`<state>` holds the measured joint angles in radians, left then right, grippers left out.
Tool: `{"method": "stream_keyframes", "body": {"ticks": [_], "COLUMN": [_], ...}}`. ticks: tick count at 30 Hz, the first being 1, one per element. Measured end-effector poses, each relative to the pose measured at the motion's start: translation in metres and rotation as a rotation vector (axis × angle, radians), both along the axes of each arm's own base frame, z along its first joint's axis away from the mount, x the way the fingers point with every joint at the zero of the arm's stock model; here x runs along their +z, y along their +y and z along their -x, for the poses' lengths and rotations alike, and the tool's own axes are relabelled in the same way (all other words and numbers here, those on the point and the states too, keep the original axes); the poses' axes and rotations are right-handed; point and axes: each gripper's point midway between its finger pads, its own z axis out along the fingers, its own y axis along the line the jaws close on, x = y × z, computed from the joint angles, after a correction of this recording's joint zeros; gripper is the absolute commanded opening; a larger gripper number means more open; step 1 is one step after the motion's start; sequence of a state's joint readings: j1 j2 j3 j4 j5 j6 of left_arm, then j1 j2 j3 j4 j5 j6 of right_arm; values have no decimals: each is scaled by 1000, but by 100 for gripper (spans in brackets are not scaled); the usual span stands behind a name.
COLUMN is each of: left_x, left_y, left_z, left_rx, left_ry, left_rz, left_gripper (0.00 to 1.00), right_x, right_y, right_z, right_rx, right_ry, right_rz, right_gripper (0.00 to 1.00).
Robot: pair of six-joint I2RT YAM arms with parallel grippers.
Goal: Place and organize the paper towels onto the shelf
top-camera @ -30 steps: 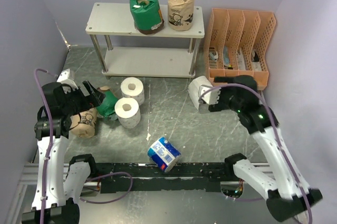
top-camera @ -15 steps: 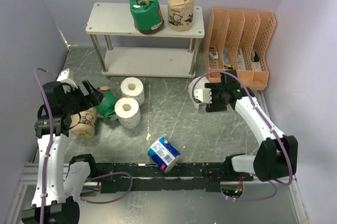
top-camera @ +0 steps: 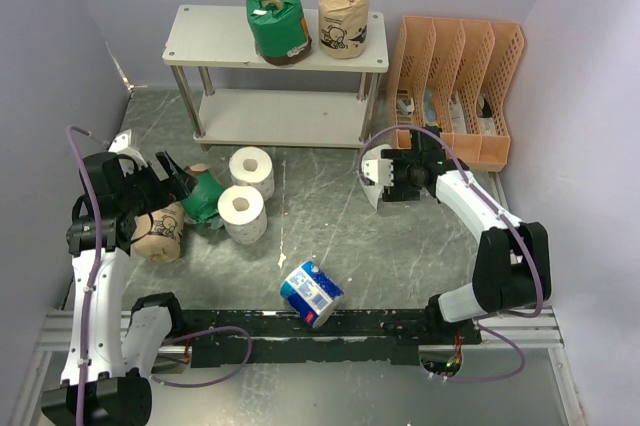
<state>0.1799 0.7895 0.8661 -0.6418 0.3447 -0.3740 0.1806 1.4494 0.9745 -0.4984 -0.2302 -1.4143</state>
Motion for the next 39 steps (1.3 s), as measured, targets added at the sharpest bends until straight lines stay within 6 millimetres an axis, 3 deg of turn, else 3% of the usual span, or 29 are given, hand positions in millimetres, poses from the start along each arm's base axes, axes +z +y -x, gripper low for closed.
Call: {"method": "stream_keyframes", "body": {"ticks": [9, 13, 20, 22, 26, 31, 36, 39], "left_x": [0, -1, -3, -4, -4, -7, -9, -11], "left_y": [1, 2, 5, 6, 7, 9, 11, 13], "left_z": [0, 0, -2, -2, -2, -3, -5, -6], "left_rx": [2, 8, 19, 23, 27, 34, 40, 43], "left_ry": [1, 3, 15, 16, 17, 27, 38, 44], "left_rz": [0, 0, 3, 3, 4, 6, 10, 14], "left_gripper": [100, 100, 100, 100, 99, 100, 99, 99], "right_x": [-8, -7, -2, -1, 10, 57, 113, 135], "right_y": [6, 3, 9, 16, 40, 78, 112, 130], "right_z": [-19, -23, -28, -20, 16, 51, 57, 53], "right_rx": [-1, -12, -36, -49, -90, -246, -420, -482], "right_ry": [-30, -39, 17, 64, 206, 376, 557, 647], "right_rz": [-21, -16, -68, -124, -309, -655, -965, -1067], "right_gripper": [37, 0, 0, 0, 0, 0, 0, 0]}}
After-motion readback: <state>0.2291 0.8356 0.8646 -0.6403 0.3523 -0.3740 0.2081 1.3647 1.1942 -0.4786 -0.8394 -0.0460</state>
